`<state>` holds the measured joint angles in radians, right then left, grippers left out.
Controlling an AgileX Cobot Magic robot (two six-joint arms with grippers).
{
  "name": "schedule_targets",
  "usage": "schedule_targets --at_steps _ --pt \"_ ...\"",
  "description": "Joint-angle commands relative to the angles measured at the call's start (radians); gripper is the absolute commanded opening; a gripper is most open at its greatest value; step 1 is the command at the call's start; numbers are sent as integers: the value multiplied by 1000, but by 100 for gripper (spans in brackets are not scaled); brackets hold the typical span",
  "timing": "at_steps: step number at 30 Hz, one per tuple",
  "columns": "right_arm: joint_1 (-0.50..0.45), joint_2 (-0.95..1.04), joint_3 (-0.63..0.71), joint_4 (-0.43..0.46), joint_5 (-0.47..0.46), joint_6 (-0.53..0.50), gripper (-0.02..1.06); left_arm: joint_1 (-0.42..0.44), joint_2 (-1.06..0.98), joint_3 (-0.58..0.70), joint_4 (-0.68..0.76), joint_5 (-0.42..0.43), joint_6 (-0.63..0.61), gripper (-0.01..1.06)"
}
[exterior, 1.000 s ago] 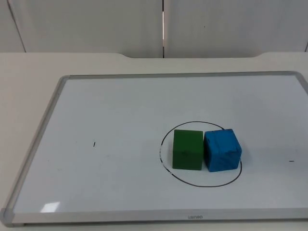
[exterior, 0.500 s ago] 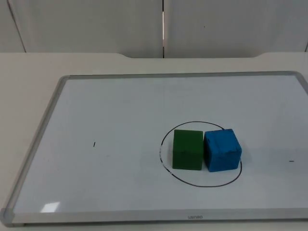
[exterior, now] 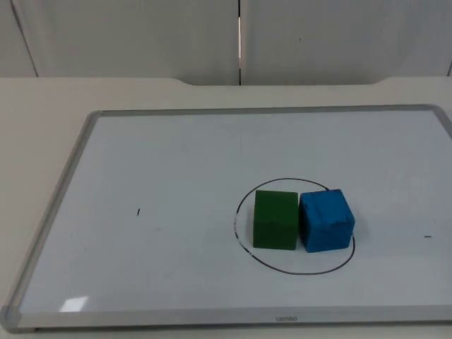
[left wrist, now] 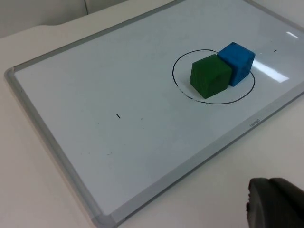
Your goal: Push the two cubes into the marked area.
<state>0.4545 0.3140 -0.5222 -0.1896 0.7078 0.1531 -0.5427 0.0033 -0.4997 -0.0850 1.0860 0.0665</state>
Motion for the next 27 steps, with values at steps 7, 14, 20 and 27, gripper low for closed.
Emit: schedule_targets --at_steps 7,14,20,27 --pt "-4 -149 7 84 178 -6 0 -2 -3 5 1 -12 -6 0" --pt "-4 -295 2 133 194 -23 0 -2 -3 5 1 -12 -6 0" --pt "-4 -314 -63 106 385 -50 0 -2 -3 5 6 -12 -13 0" --pt "-4 -314 -40 95 399 -76 0 -2 -3 5 13 -12 -23 0"
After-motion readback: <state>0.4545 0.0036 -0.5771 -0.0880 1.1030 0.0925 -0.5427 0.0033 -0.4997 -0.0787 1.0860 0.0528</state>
